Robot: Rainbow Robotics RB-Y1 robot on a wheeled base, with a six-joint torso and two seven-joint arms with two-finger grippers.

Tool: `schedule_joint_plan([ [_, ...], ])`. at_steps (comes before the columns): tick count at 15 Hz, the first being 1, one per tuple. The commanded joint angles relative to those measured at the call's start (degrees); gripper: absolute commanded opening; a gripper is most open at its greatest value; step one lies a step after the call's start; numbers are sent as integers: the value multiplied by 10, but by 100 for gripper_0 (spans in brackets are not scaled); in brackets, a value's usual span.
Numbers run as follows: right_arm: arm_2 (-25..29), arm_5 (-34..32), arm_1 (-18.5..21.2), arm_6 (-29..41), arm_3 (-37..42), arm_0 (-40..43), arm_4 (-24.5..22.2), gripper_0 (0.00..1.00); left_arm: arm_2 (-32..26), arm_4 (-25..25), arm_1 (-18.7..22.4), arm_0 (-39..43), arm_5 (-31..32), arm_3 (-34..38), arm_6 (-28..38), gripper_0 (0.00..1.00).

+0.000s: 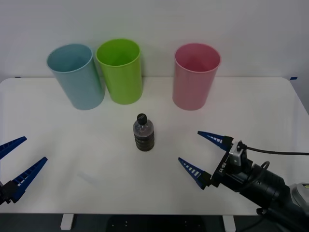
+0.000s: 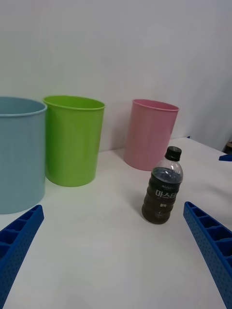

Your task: Grasp the object on the table and drop it into the matching bin: aluminum can to the light blue bin, PET bottle to the pink bin.

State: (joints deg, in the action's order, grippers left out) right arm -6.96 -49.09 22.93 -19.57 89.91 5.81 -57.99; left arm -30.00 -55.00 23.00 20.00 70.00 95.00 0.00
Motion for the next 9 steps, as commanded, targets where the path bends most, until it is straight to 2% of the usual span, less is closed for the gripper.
schedule_joint_plan([
  [1, -4, 22, -10, 0, 0, -8, -12, 100, 0, 0, 0, 0, 0, 0, 0, 100],
  [7, -46, 98, -25, -2, -1, -28, -11, 100, 0, 0, 0, 0, 0, 0, 0, 100],
  [9, -53, 100, -39, -5, -37, -53, -11, 100, 0, 0, 0, 0, 0, 0, 0, 100],
])
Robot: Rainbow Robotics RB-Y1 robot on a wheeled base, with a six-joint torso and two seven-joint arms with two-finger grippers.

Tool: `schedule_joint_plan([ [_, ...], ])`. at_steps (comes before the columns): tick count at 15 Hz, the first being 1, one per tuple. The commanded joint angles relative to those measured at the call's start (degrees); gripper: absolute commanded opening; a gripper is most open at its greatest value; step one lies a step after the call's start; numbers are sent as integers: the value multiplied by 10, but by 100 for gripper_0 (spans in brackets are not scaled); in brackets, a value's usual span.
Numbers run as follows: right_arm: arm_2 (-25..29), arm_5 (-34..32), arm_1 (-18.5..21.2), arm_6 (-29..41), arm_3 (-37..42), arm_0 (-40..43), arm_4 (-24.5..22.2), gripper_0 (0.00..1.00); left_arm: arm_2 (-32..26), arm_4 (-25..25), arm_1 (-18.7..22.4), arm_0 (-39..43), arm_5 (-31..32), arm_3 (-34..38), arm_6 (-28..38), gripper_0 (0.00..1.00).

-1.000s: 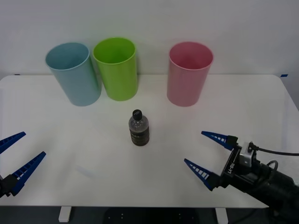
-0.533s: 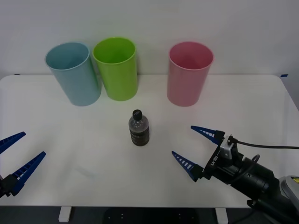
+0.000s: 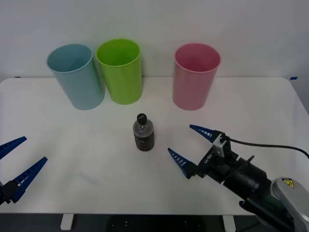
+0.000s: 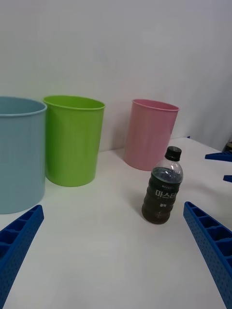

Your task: Grasp the object on the table and drop it into the matching bin: aluminum can to the light blue bin, PET bottle to the pink bin.

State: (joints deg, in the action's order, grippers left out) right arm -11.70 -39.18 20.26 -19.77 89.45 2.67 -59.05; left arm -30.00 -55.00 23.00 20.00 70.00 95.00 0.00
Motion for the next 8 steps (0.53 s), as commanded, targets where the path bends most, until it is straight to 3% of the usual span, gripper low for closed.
schedule_joint_plan([
  [1, -5, -5, -19, -4, -49, -32, 0, 100, 0, 0, 0, 0, 0, 0, 0, 100],
  [8, -6, -5, -58, -16, -136, -94, -30, 100, 0, 0, 0, 0, 0, 0, 0, 100],
])
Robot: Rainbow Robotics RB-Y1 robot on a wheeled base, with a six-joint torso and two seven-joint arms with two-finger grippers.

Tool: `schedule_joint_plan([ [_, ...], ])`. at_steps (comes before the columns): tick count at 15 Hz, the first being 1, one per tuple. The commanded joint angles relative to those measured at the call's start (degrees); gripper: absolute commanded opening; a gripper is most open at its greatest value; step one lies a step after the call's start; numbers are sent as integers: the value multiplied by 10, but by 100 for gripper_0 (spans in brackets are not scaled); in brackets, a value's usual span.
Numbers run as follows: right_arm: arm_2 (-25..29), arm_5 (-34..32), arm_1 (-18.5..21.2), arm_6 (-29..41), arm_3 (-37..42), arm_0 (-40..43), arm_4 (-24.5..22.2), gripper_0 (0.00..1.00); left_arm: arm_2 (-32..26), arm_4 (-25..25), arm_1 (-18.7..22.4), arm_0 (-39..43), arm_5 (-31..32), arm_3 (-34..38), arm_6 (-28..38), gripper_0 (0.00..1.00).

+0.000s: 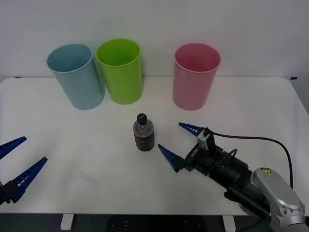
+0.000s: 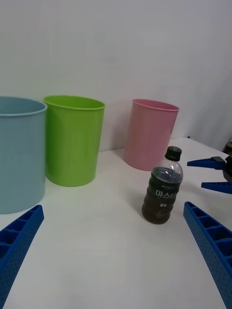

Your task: Grasp the object on the table and drop it into the matching bin: aluminum can to the light blue bin, PET bottle to the pink bin.

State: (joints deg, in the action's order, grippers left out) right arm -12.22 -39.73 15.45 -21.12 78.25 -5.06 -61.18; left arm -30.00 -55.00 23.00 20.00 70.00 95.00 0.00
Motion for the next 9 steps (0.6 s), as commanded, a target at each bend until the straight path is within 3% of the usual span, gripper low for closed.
schedule_joint_plan([
  [1, -2, 0, -17, -4, -38, -28, -12, 100, 0, 0, 0, 0, 0, 0, 0, 100],
  [9, -43, 42, -39, -17, -105, -86, -13, 100, 0, 0, 0, 0, 0, 0, 0, 100],
])
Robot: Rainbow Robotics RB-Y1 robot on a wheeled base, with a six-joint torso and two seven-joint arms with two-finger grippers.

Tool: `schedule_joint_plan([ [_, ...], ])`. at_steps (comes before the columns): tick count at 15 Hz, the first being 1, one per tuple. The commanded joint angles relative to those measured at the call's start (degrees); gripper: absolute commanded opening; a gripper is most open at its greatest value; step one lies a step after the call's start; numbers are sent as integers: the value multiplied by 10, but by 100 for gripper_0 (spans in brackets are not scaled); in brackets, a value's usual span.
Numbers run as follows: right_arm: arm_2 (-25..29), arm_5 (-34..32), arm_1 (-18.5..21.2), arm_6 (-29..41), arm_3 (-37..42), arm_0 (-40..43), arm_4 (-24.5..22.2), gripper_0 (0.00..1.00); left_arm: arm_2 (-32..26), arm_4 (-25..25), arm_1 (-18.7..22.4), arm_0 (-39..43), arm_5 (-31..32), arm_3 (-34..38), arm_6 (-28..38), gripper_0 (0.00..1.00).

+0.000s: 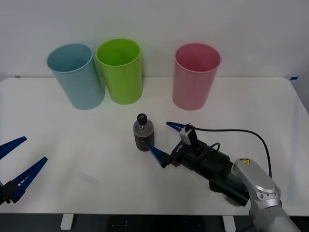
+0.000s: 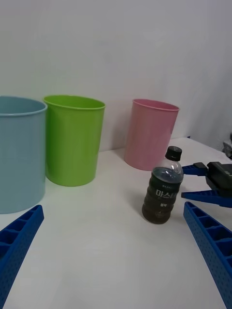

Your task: Grasp the object on the table and drop it into the matching bin: aluminum can to the light blue bin, PET bottle to the pink bin.

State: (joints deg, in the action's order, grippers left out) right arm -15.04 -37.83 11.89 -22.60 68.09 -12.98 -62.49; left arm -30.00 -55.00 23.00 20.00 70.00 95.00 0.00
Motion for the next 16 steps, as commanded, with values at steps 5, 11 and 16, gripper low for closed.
schedule_joint_plan([
  [5, -53, 77, -20, -4, -2, -22, -1, 100, 0, 0, 0, 0, 0, 0, 0, 100],
  [11, -85, 115, -27, -3, -3, -37, -1, 100, 0, 0, 0, 0, 0, 0, 0, 100],
  [16, -99, 143, -31, -2, -3, -43, -2, 100, 0, 0, 0, 0, 0, 0, 0, 100],
])
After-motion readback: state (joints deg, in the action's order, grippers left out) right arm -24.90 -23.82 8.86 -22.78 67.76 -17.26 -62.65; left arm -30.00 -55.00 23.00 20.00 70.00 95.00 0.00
